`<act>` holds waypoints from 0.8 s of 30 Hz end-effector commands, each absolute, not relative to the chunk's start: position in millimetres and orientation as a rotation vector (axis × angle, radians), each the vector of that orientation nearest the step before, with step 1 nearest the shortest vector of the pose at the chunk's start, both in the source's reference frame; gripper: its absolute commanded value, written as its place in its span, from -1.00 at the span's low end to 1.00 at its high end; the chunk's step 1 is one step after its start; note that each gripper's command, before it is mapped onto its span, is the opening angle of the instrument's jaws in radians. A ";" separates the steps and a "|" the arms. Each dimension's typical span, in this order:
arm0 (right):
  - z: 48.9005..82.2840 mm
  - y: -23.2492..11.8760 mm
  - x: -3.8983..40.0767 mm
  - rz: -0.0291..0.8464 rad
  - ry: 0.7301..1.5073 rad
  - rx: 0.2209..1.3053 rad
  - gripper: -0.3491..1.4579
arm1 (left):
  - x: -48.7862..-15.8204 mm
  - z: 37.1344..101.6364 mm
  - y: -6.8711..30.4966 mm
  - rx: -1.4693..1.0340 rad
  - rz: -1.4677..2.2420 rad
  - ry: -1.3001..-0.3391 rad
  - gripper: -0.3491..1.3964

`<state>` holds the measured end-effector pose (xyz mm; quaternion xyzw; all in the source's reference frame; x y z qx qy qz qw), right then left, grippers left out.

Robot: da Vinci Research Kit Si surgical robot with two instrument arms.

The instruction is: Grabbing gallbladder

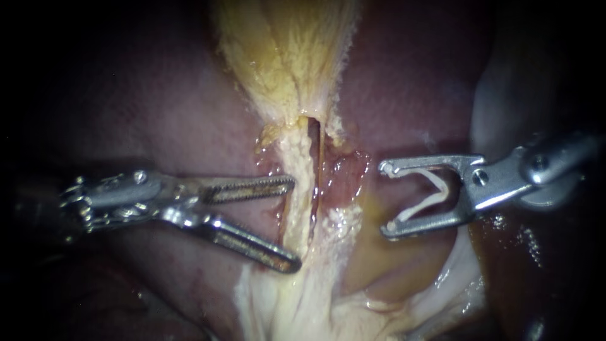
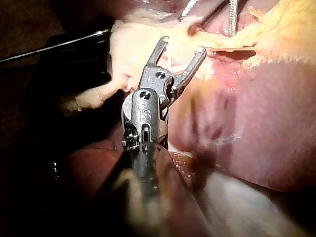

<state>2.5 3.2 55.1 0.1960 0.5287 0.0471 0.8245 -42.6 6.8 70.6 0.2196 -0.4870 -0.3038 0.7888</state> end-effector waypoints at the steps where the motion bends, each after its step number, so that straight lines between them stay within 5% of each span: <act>1: 55.1 3.2 2.5 0.100 1.124 0.417 -0.11 | -42.6 70.6 6.8 0.473 -0.654 -1.049 0.42; 24: 55.1 3.2 2.4 0.100 1.124 0.417 -0.11 | -41.4 68.8 8.4 0.490 -0.656 -1.054 0.42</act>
